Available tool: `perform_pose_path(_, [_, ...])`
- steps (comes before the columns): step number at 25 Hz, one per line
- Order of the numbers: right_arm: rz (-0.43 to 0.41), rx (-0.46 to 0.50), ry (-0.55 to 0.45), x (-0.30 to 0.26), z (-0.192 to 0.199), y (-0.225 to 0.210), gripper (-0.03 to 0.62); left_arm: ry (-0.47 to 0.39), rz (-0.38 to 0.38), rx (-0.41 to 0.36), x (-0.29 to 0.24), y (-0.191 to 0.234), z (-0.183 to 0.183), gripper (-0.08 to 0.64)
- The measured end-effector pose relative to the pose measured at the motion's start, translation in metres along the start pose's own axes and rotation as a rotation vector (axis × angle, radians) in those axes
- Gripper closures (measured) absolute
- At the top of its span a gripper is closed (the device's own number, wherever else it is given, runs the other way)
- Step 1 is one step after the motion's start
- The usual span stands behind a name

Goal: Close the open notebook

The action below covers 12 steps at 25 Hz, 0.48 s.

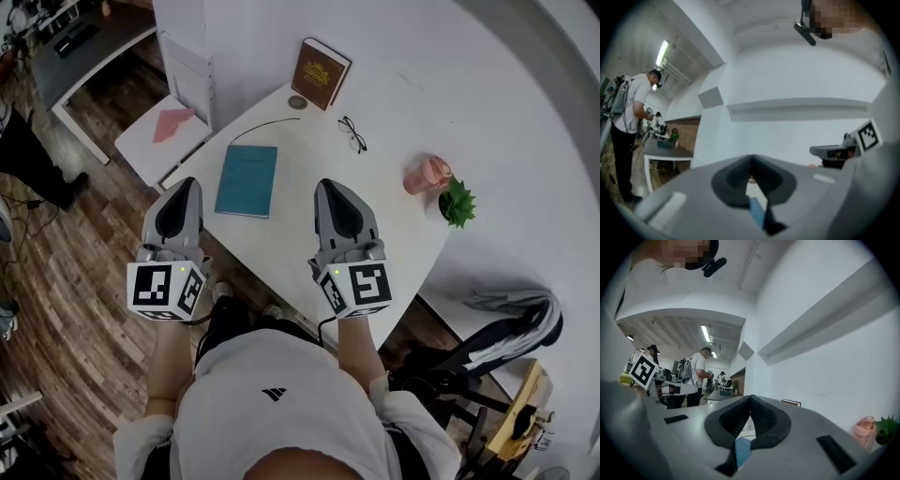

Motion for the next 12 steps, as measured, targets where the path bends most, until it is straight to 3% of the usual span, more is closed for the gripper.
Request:
perform_pose_path(9, [0.006,0.006,-0.014,0.014,-0.003,-0.006,0.6,-0.048,-0.031,-0.011,0.011,-0.01,-0.01,0.552])
perform_pose_path(12, [0.012,0.01,-0.013,0.019,-0.003,-0.009,0.6,-0.058,-0.051,-0.051,0.012,-0.013,-0.01,0.552])
Point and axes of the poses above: the fingertips, and each gripper's own axes: x backward along the fingers, y to its left, z out of its underside, the point moved 3 cm from there along x, backward along the fingers, and after that the axes turned 1 degree about -y, right-handed, at the moved point
